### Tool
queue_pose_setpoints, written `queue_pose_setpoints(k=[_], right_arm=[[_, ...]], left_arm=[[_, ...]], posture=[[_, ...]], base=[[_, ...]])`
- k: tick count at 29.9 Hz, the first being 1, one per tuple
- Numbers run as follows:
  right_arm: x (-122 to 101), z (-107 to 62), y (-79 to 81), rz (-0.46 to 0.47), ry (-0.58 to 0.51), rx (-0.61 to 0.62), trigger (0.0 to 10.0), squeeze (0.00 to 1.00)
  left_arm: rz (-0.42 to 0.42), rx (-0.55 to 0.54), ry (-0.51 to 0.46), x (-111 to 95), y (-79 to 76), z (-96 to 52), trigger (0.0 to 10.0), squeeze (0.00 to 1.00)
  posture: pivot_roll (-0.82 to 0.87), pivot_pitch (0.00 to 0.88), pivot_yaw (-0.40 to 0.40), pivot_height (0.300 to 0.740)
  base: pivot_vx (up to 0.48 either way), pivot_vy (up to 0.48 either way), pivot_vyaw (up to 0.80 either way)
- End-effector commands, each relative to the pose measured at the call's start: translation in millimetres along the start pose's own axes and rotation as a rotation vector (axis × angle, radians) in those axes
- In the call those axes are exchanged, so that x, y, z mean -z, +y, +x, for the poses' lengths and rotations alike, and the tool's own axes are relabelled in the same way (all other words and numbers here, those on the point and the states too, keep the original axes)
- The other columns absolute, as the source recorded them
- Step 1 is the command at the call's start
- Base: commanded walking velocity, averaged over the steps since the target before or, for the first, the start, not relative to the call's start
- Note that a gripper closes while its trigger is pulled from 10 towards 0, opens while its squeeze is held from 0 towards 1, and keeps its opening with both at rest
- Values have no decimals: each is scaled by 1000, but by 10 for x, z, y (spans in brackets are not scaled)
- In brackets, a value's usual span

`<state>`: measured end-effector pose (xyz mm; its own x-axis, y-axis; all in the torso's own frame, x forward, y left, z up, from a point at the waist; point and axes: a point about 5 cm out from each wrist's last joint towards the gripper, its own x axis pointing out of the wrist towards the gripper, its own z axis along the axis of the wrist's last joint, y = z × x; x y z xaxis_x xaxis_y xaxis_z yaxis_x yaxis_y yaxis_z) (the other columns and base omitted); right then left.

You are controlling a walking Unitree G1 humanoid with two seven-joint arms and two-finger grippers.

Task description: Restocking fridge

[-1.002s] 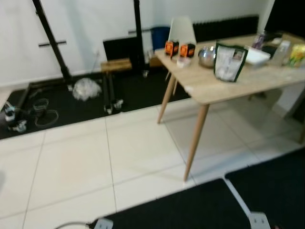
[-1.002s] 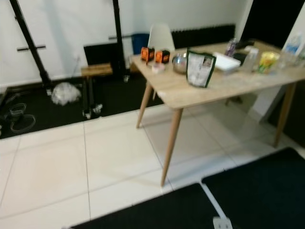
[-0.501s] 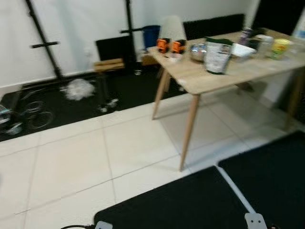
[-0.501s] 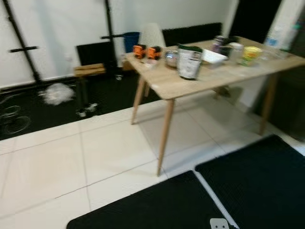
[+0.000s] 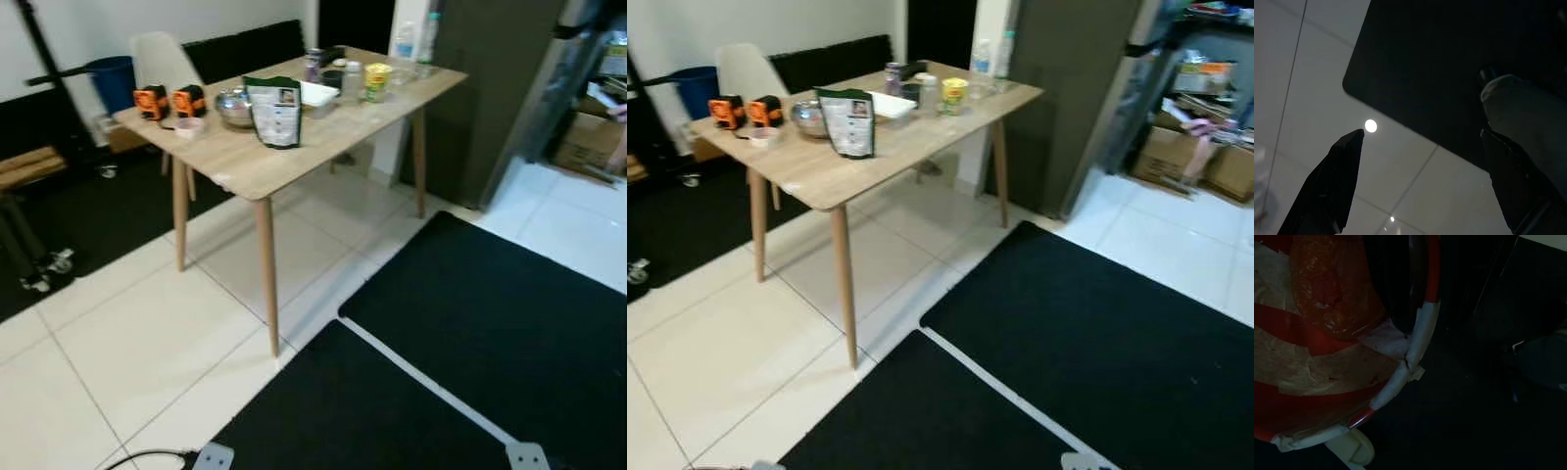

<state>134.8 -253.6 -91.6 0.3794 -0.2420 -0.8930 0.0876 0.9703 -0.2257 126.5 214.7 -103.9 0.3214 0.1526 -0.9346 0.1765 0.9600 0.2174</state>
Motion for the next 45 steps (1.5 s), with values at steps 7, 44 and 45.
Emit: queue_pose_setpoints(k=[7,44,45], right_arm=[[-34,2,-2,-6,-8,2,10000,0],[-73,2,-10,-13,-30,-6,10000,0],[-73,2,-10,-13,-30,-6,10000,0]], left_arm=[[2,8,11,32,-19,-1,10000,0],[-75,19,2,18,-61,0,10000,0],[-75,19,2,18,-61,0,10000,0]], posture=[[-40,0,-10,740],[-42,0,-24,740],[-42,0,-24,740]], base=[[0,0,-800],[0,0,-757],[0,0,0]])
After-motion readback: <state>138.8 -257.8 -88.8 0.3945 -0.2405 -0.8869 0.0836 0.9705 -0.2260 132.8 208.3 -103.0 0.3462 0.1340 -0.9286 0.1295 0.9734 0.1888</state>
